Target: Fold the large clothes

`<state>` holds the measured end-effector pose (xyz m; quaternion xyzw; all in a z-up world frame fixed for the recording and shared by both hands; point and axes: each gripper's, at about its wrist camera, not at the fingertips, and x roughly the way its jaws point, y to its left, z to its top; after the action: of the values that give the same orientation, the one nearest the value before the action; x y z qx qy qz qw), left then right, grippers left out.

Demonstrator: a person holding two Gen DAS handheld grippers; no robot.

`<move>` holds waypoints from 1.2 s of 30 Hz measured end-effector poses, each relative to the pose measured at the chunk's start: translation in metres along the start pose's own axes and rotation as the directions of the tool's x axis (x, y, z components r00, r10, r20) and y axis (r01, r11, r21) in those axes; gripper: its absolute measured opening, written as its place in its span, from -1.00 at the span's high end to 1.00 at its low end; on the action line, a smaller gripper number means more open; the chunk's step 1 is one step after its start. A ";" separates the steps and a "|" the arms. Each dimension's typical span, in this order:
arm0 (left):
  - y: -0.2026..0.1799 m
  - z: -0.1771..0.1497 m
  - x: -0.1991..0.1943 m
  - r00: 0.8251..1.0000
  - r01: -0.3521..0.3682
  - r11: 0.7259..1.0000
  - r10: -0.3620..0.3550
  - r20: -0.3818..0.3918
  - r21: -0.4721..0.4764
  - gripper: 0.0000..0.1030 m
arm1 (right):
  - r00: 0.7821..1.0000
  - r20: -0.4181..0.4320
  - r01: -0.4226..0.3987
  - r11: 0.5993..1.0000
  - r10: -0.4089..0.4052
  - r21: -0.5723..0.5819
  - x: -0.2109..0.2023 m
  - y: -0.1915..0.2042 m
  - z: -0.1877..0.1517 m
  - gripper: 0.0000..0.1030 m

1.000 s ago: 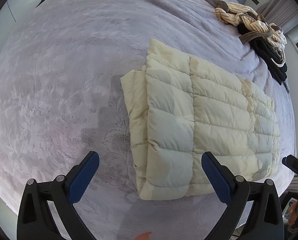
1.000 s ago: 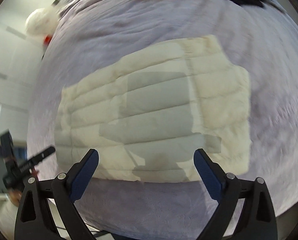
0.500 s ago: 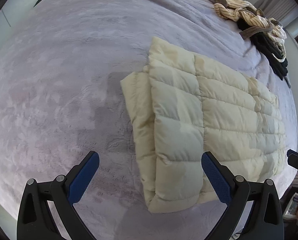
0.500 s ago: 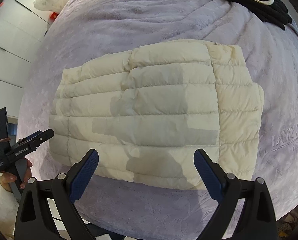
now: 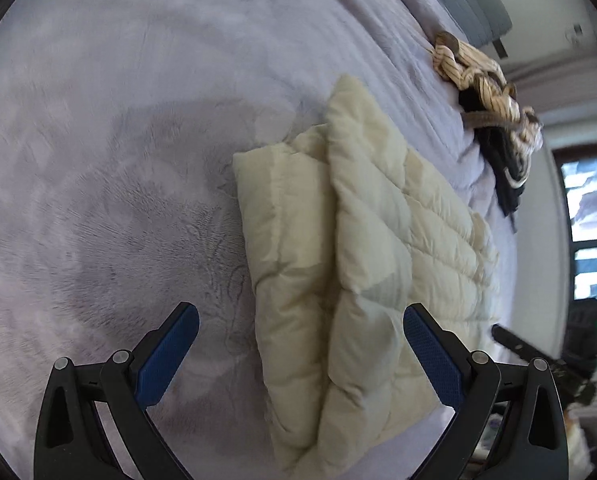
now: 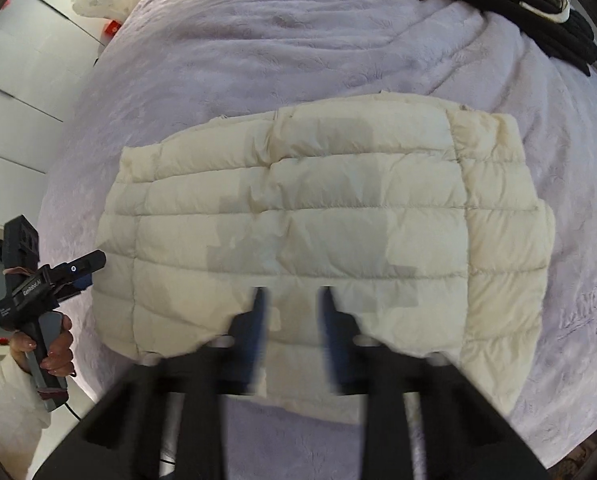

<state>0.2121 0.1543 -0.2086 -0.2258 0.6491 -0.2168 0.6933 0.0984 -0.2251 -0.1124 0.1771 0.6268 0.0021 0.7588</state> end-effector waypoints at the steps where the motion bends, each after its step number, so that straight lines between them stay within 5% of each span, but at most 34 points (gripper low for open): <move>1: 0.005 0.003 0.005 0.999 0.037 0.999 -0.037 -0.011 -0.020 -0.98 | 1.000 -0.004 -0.022 1.000 0.022 0.000 0.004 0.000 0.002 0.56; 6: 0.006 0.009 0.028 0.989 0.136 0.990 -0.138 -0.052 -0.037 -0.98 | 0.998 -0.002 -0.063 0.997 0.063 -0.039 0.020 0.007 0.012 0.56; 11: -0.010 0.013 0.052 0.991 0.106 0.994 -0.105 -0.077 0.000 -0.92 | 0.995 -0.053 -0.085 0.996 0.087 0.037 0.059 -0.005 0.016 0.56; 13: -0.021 0.012 0.057 0.990 0.113 0.993 -0.110 -0.092 0.027 -0.17 | 0.994 -0.060 -0.092 0.994 0.096 0.057 0.068 -0.010 0.015 0.57; 16: -0.041 0.012 0.055 0.985 0.150 0.988 -0.146 -0.092 0.042 0.43 | 0.991 -0.068 -0.105 0.991 0.111 0.078 0.078 -0.016 0.013 0.58; 23: -0.125 0.000 0.013 0.977 0.212 0.959 -0.205 -0.060 0.185 0.50 | 0.981 -0.067 -0.169 0.972 0.182 0.165 0.091 -0.036 0.011 0.70; 32: -0.262 -0.038 0.030 0.988 0.151 0.893 -0.120 -0.099 0.424 0.50 | 0.952 -0.028 -0.288 0.919 0.306 0.269 0.097 -0.057 0.000 0.74; 36: -0.286 -0.045 0.041 0.989 0.136 0.890 -0.097 -0.110 0.435 0.50 | 0.924 0.000 -0.357 0.866 0.381 0.350 0.095 -0.074 -0.007 0.76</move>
<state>0.1674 -0.1013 -0.0742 -0.0917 0.5972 -0.4089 0.6839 0.0964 -0.2710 -0.2233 0.4230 0.5979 0.0439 0.6794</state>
